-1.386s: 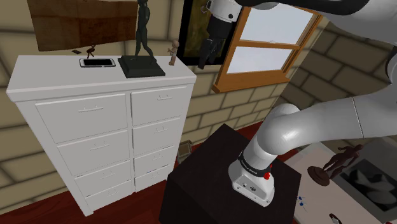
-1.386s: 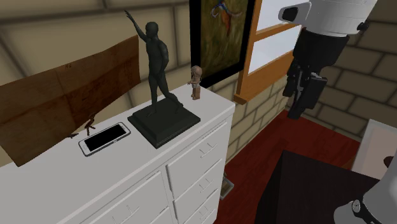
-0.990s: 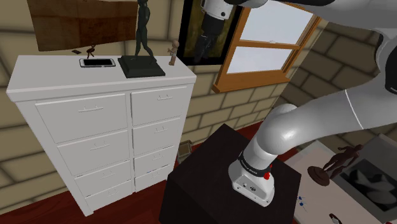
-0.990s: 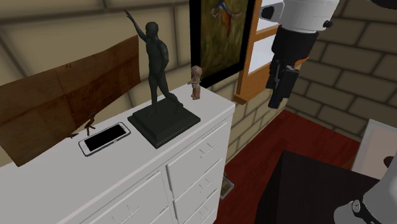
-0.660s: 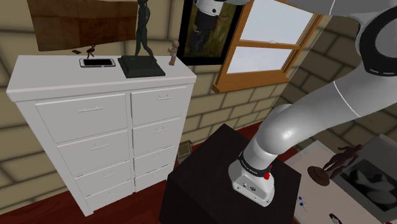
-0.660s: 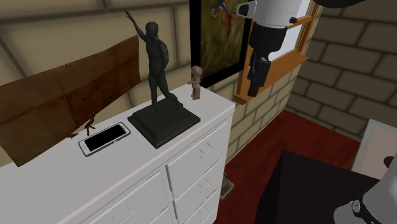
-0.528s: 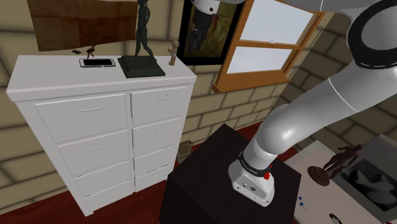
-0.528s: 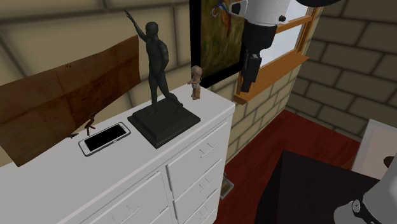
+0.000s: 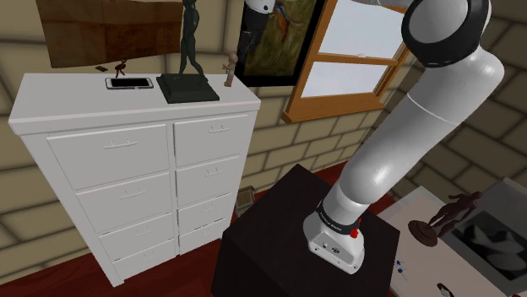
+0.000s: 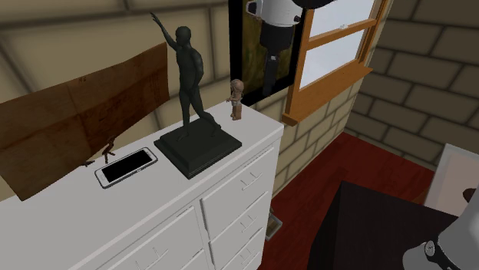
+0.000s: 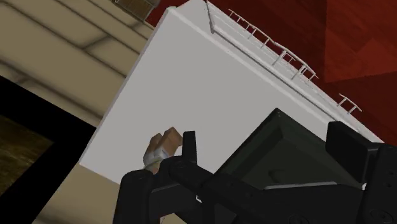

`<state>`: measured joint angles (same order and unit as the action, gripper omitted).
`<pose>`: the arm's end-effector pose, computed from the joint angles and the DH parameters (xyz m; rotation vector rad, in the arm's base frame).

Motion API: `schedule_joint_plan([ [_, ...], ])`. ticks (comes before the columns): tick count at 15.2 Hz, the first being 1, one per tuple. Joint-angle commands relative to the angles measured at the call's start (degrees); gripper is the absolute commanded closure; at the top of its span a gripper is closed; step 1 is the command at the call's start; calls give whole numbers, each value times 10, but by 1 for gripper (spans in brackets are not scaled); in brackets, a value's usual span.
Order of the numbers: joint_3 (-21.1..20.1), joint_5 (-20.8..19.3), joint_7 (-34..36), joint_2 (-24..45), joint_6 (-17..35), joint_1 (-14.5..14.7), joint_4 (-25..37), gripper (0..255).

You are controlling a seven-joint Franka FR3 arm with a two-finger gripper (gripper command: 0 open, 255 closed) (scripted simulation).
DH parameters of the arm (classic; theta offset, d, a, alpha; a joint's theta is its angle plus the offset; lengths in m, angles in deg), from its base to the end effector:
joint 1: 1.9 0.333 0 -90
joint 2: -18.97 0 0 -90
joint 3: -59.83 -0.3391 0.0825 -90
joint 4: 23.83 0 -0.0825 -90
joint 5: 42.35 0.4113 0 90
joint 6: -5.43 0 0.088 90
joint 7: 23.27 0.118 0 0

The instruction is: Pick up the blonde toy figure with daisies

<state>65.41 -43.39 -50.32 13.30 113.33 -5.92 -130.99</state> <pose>0.5603 -0.0984 0.5698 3.0580 0.4764 0.1600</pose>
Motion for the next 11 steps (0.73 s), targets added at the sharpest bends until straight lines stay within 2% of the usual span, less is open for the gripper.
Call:
schedule_joint_plan([
  [1,5,2,-18,44,-2,-3,50,0],
  [6,14,12,-61,159,-22,-15,193,0],
  [10,16,22,-91,264,-58,-30,342,0],
  [11,15,22,-91,265,-58,-30,343,0],
])
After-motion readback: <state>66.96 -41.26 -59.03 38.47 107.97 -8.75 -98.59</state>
